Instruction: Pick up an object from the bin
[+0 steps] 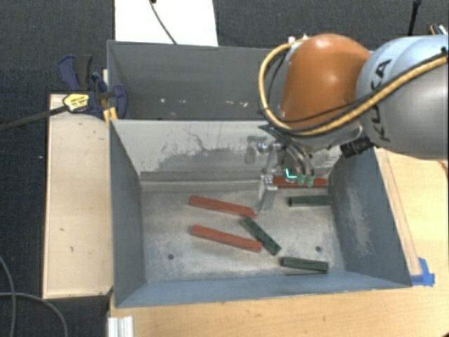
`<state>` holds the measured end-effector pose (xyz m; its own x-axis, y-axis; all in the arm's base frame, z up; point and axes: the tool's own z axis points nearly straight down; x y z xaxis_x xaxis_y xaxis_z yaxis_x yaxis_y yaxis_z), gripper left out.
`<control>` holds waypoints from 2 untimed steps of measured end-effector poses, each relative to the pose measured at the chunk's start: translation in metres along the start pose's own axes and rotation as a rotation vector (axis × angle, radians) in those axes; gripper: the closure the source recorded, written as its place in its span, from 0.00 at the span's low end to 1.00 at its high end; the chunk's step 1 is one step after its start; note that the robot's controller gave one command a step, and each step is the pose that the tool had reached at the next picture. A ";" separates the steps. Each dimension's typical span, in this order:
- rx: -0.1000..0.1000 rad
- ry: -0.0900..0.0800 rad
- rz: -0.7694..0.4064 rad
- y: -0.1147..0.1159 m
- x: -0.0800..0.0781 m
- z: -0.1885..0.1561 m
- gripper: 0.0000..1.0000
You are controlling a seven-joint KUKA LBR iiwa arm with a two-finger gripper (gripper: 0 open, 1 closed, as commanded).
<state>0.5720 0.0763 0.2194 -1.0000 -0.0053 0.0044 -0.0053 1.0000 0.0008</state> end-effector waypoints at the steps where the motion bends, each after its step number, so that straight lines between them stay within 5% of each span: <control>1: 0.001 0.000 -0.231 -0.026 0.007 0.125 0.00; 2: 0.001 -0.007 -0.282 -0.026 -0.016 0.149 0.00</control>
Offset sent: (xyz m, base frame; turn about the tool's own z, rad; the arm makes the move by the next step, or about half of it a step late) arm -0.0059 -0.0252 -0.1224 -0.2318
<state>0.5879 0.0502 0.0703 -0.9591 -0.2832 -0.0024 -0.2832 0.9591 0.0003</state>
